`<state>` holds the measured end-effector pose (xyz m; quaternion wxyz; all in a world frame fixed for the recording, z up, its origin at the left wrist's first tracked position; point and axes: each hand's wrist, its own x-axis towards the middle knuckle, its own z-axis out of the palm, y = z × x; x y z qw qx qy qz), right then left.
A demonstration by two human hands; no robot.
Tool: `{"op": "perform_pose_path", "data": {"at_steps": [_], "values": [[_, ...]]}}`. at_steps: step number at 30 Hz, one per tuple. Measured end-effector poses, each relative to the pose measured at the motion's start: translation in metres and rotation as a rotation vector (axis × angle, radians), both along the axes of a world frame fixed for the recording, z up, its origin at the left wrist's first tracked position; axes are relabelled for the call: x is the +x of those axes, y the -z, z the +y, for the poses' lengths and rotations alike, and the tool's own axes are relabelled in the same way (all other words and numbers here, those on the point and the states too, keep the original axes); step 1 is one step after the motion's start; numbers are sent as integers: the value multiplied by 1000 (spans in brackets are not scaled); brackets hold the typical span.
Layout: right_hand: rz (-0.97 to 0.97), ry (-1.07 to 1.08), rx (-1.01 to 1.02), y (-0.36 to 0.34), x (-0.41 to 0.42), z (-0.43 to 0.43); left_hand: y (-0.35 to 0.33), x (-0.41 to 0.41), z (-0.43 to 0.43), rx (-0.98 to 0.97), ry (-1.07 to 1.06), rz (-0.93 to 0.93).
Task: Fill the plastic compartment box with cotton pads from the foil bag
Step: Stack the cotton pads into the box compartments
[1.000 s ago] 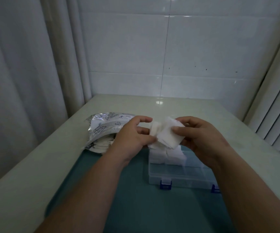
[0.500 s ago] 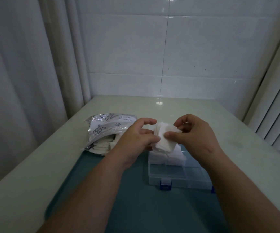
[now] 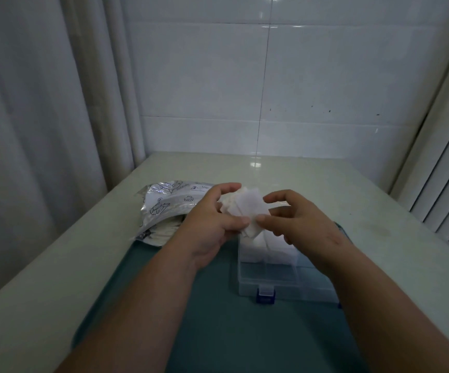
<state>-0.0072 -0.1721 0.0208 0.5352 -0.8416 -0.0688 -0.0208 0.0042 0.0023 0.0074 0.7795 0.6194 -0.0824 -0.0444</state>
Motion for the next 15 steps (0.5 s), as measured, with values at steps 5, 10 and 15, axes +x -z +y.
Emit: {"op": "perform_pose_path", "data": {"at_steps": [5,10,15], "values": [[-46,5,-30,-1,1,1,3,5,3,160,-55,-26],[-65,11,-99,1,-1,1,3,2,3,394,-93,-68],[-130,39,-204,0,-1,0,-2,0,-8,363,-209,-60]]}}
